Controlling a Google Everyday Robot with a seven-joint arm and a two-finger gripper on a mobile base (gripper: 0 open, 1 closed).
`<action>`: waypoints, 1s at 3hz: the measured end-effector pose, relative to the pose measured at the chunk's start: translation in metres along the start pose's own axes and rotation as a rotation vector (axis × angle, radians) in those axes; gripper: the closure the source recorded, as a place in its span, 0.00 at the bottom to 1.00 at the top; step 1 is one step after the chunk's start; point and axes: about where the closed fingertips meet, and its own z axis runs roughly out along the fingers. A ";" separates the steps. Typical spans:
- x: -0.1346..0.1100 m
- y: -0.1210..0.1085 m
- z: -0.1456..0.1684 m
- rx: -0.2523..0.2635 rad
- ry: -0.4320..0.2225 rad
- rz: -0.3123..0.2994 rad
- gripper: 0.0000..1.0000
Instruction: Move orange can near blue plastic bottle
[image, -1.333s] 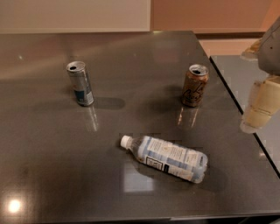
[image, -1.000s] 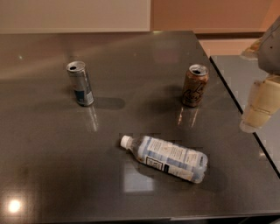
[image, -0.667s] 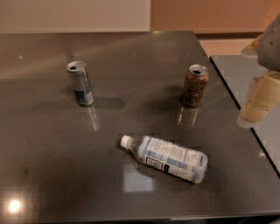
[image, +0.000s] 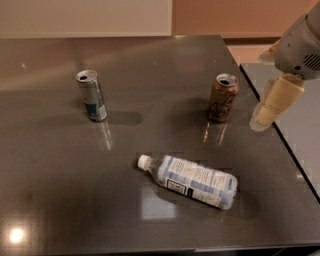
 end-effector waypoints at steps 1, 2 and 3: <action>-0.006 -0.022 0.023 0.002 -0.039 0.012 0.00; -0.010 -0.042 0.046 -0.011 -0.066 0.043 0.00; -0.014 -0.054 0.066 -0.024 -0.088 0.073 0.00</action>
Offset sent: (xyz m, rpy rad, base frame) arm 0.0871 0.0108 -0.0511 0.1230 0.0207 -0.0478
